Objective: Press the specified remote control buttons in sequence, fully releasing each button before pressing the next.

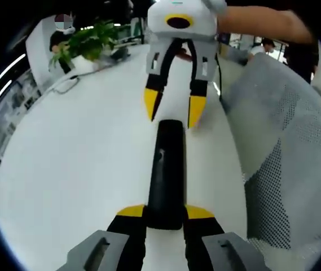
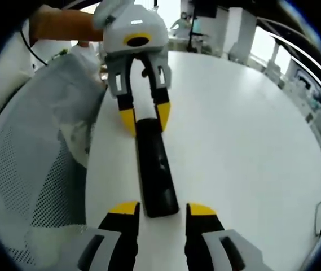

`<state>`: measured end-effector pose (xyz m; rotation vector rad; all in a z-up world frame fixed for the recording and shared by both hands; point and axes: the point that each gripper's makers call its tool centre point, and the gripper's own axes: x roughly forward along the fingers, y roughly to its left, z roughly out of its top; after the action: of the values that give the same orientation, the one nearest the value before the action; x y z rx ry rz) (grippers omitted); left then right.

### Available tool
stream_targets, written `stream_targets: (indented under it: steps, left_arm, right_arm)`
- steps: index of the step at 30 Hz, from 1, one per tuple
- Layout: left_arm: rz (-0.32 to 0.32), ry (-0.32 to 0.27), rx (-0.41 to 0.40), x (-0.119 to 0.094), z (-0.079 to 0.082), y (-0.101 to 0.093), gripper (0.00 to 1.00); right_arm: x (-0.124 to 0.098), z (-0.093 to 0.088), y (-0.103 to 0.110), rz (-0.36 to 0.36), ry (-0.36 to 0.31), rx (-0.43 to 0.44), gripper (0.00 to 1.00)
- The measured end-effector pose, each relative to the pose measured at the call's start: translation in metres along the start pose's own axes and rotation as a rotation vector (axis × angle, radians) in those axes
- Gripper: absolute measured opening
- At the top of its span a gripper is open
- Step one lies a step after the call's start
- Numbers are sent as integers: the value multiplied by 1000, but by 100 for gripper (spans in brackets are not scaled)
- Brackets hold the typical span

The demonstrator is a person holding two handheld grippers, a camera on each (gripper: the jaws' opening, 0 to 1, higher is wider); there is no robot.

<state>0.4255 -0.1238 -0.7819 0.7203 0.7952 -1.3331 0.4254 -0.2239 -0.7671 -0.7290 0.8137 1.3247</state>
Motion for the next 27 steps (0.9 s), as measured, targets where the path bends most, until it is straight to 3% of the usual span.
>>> stream_targets:
  steps: [9, 20, 27]
  left_arm:
    - [-3, -4, 0, 0, 0, 0, 24]
    - [-4, -8, 1, 0, 1, -1, 24]
    - [-4, -8, 1, 0, 1, -1, 24]
  right_arm:
    - [-7, 0, 3, 17, 7, -14, 0]
    - [-2, 8, 3, 40, 44, -82, 0]
    - [2, 0, 4, 55, 100, -123, 0]
